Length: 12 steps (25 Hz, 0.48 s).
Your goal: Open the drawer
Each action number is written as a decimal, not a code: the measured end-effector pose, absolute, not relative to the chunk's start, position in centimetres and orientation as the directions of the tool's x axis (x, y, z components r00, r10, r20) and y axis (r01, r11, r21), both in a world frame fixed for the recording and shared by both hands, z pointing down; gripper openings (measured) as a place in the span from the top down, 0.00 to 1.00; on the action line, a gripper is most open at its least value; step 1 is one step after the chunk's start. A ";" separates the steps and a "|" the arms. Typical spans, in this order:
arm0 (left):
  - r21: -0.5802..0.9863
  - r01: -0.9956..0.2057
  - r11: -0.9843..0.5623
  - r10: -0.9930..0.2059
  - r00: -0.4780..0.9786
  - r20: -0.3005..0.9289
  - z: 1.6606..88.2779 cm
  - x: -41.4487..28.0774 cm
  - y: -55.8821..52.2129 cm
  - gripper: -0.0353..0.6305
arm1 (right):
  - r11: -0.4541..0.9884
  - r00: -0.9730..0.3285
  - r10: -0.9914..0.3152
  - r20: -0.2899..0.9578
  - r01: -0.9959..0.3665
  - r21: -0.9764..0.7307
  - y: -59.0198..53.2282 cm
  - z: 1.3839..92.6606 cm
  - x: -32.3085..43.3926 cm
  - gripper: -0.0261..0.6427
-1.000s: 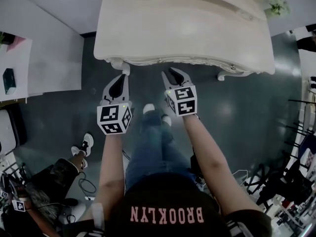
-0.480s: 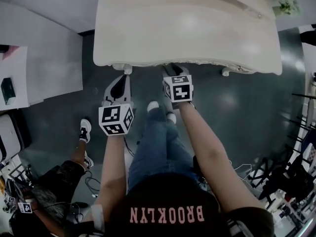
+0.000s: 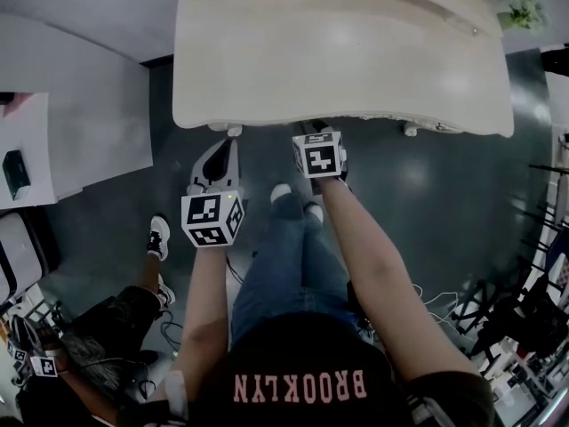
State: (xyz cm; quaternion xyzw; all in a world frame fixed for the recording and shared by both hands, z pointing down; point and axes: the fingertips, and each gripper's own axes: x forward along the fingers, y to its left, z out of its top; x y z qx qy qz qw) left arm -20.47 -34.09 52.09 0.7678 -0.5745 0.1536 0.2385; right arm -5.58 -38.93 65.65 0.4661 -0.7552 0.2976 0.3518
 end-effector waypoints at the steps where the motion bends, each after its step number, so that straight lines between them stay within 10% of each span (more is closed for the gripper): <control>1: 0.191 -0.955 -0.227 -0.807 0.295 0.512 52.2 -20.6 -34.1 0.94 | 0.395 -0.321 -0.497 0.806 -0.911 -0.118 -39.0 65.6 -5.6 0.79; 12: 0.199 -0.952 -0.232 -0.803 0.303 0.513 52.6 -20.3 -33.8 0.94 | 0.392 -0.311 -0.499 0.809 -0.914 -0.109 -38.5 65.4 -5.4 0.80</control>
